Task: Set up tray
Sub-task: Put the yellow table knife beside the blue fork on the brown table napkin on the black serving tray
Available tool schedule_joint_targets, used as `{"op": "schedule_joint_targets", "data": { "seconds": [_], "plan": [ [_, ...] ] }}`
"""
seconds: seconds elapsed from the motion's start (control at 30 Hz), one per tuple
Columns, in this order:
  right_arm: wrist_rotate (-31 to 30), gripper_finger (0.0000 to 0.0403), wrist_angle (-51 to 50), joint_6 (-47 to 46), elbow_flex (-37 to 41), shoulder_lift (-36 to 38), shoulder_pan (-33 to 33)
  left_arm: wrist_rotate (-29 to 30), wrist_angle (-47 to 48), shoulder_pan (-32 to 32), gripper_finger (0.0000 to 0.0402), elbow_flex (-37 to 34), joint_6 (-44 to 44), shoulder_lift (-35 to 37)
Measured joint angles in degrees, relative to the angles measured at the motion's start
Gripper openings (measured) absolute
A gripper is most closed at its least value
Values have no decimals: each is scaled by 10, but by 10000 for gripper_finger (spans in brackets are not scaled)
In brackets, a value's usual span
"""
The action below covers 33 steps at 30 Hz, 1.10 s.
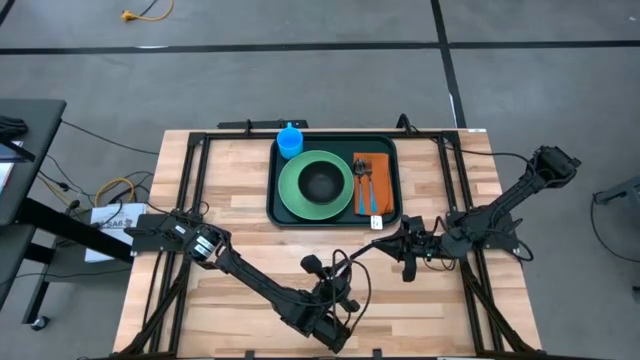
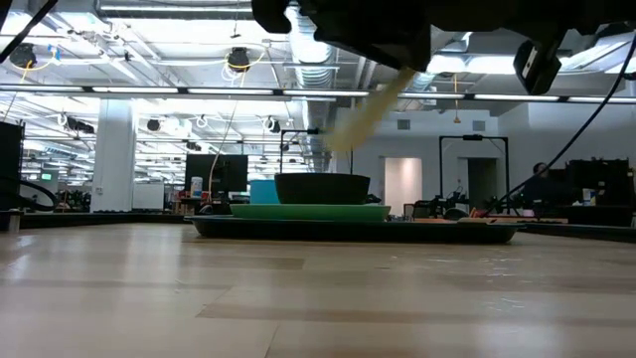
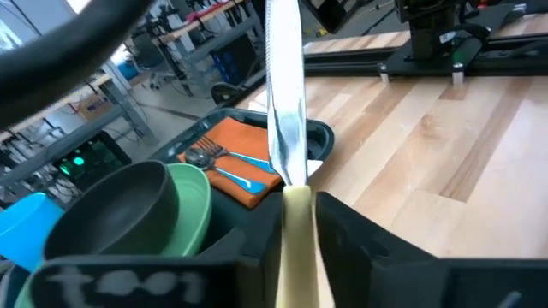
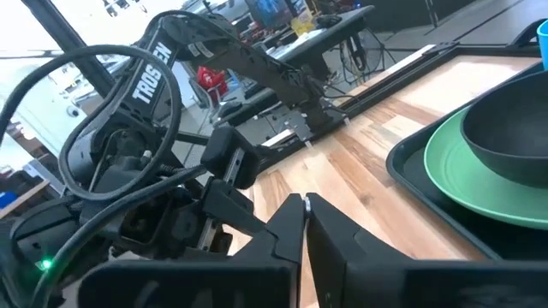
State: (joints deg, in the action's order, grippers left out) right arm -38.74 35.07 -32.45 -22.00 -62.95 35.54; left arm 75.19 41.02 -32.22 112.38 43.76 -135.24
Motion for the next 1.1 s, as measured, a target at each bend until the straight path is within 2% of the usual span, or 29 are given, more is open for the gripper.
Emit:
{"op": "schedule_joint_targets", "data": {
  "seconds": [0.2,0.4,0.8,1.0,1.1],
  "plan": [
    [14,0,-9,2,0,21,-1,-44,-16,6,114,0,-6,0],
    [14,0,-53,10,0,66,-1,-44,-18,5,146,0,-12,0],
    [16,0,-254,-22,0,208,-3,-30,-18,-15,152,0,-21,0],
    [52,0,-367,-38,-19,265,-43,-29,-18,-29,152,0,-98,0],
    [59,0,-449,-46,-55,268,-75,-20,-19,-40,152,9,-100,0]
  ]
}}
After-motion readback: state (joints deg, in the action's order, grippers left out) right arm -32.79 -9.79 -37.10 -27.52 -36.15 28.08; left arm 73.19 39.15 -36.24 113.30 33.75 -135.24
